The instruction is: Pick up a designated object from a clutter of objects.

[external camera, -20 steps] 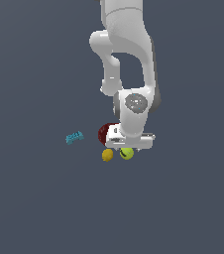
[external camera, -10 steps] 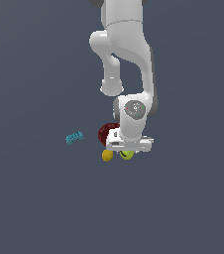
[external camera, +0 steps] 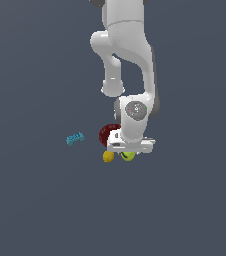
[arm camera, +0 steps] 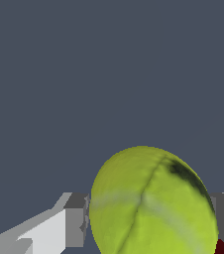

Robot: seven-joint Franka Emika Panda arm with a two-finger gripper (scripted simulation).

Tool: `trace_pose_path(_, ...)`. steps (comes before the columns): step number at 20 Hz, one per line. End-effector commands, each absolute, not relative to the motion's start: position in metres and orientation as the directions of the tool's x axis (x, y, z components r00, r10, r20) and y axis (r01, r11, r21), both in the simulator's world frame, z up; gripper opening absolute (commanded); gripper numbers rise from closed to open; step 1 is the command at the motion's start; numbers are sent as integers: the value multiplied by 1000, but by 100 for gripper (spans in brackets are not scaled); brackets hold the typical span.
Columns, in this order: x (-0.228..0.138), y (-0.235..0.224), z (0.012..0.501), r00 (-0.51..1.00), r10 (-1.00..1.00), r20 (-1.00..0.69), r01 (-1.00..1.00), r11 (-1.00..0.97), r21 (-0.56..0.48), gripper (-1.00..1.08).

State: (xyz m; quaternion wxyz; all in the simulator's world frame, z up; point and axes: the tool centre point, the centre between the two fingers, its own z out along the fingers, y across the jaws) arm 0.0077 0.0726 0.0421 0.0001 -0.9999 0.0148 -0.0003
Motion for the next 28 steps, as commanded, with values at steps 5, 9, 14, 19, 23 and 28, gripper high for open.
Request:
trace_pose_path(5, 10, 69, 52, 1000, -30, 1, -30, -1000, 0, -100)
trace_pose_path(9, 15, 64, 71, 1000, -30, 1, -30, -1000, 0, -100)
trace_pose_path(14, 24, 54, 105, 1000, -29, 1, -29, -1000, -1, -100)
trace_pose_path(19, 37, 40, 152, 1000, -29, 1, -29, -1000, -1, -100)
trace_pose_path(23, 48, 28, 193, 1000, -29, 0, -29, -1000, -2, -100)
trace_pose_path(28, 62, 14, 244, 1000, -29, 0, -29, -1000, -2, -100)
